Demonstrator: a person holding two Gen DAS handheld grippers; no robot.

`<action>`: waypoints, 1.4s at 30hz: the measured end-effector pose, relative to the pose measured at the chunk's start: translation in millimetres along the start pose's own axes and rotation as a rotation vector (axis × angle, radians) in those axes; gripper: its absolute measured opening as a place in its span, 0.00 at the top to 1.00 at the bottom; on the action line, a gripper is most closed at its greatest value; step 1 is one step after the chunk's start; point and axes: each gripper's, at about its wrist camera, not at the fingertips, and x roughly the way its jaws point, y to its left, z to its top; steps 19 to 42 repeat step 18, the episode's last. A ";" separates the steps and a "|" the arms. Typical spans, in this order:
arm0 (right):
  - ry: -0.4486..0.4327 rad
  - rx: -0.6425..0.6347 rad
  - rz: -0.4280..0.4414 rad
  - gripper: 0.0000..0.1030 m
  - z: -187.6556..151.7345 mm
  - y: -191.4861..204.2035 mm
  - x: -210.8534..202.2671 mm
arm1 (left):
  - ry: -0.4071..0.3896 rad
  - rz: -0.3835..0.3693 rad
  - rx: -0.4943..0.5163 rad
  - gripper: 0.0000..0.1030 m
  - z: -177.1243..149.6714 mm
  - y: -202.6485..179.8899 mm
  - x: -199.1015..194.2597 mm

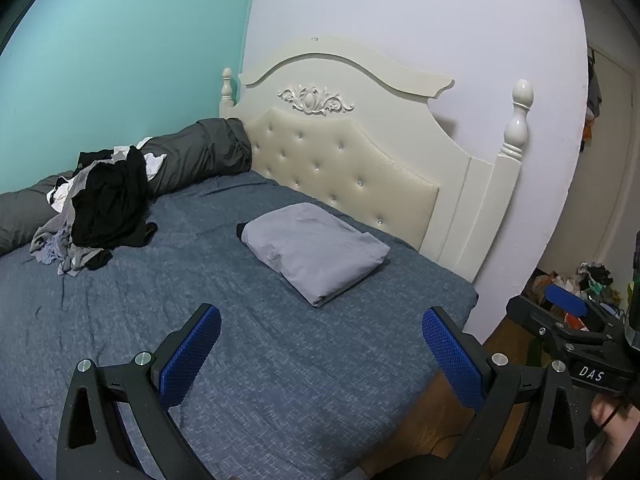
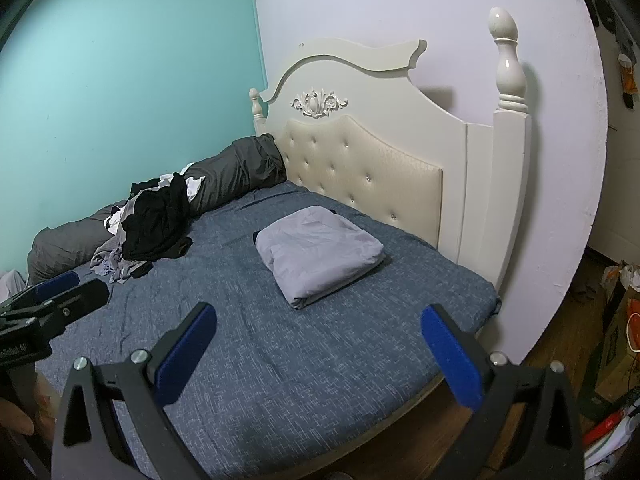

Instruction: Fold clothes

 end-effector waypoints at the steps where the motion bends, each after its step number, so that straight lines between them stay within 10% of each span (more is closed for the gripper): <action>1: 0.000 0.000 0.000 0.00 -0.1 0.1 0.0 | 0.002 0.000 0.000 0.00 -0.3 0.0 0.2; 42: 0.005 0.002 -0.001 0.00 -1.0 -1.4 1.8 | -0.001 -0.002 -0.006 0.00 -2.1 -1.0 0.0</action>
